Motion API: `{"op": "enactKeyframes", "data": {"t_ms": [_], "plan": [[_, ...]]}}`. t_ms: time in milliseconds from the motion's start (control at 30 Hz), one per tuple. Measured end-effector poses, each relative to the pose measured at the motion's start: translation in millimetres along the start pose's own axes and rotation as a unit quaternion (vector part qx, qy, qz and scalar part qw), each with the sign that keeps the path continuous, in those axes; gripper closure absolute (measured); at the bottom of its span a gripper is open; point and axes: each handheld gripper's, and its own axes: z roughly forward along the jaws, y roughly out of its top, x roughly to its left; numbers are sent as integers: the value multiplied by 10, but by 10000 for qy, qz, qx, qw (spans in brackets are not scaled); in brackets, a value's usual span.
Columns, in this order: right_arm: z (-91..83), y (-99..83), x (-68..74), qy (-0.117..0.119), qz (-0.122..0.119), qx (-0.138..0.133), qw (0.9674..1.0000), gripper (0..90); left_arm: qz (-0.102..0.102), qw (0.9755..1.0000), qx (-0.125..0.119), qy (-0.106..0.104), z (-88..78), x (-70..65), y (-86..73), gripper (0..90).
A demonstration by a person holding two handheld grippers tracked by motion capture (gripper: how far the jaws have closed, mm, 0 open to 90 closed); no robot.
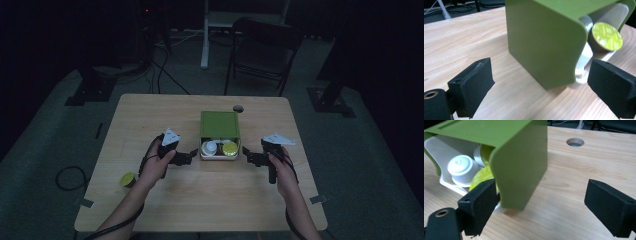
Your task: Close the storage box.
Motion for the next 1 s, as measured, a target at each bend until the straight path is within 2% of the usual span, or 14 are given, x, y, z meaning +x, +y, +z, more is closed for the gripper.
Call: {"op": "enactKeyframes", "data": {"t_ms": [167,333,567,800,900,1000], "plan": [[-22,-90,-60,-92,70,60,9999,108,-65,9999,52,70,-29,32,-70,66],[-54,-169,-95,-163,86,83,9998,108,-74,9994,156,299,-46,40,-159,66],[-99,-237,-130,-232,124,100,9996,108,-144,9987,262,409,-44,34,-226,66],[-192,-348,-182,-377,125,180,9990,108,-172,9985,329,395,-57,-5,-293,66],[-230,-380,-203,-441,137,201,9987,108,-285,9982,331,406,-77,-28,-315,66],[-271,-408,-220,-488,140,214,9985,108,-312,9982,352,362,-103,-67,-345,66]]}}
